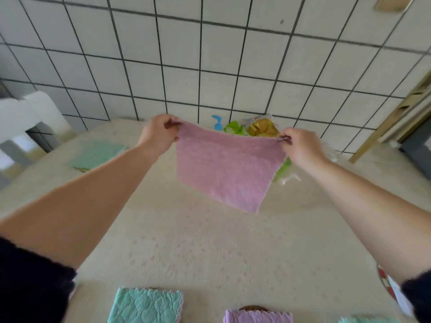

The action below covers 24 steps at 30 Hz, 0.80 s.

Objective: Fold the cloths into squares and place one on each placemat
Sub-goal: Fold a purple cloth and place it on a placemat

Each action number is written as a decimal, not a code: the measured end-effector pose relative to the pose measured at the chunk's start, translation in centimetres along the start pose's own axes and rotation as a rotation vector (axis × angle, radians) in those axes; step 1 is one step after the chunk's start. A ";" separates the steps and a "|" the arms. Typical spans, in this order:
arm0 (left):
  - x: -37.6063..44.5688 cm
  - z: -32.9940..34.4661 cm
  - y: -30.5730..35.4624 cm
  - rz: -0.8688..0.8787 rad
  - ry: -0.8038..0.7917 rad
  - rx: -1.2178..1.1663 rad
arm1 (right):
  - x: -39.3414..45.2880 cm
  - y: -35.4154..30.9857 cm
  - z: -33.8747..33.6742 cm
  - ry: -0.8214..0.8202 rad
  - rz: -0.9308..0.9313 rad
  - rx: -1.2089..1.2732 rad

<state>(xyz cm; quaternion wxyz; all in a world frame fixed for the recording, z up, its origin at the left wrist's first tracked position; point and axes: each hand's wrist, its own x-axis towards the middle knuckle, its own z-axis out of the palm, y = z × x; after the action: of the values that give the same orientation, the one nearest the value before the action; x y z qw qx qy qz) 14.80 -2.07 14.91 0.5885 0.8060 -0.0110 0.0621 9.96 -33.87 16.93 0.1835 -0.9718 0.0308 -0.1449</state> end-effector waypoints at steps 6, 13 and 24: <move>-1.6 -1.0 2.3 0.134 0.103 0.093 | -1.1 0.2 -2.1 0.051 0.178 0.532; -9.5 0.0 -5.0 0.078 -0.028 0.289 | -10.1 3.2 2.8 -0.172 0.300 0.698; -18.4 1.9 -16.7 -0.279 -0.314 0.481 | -20.2 6.8 11.2 -0.537 0.499 0.455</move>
<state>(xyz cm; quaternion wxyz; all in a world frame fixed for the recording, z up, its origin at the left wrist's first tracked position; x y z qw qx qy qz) -1.76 0.21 -3.54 0.3749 0.9156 0.0242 -0.1435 -6.12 -34.00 -0.95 0.4240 -0.8726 0.1834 0.1588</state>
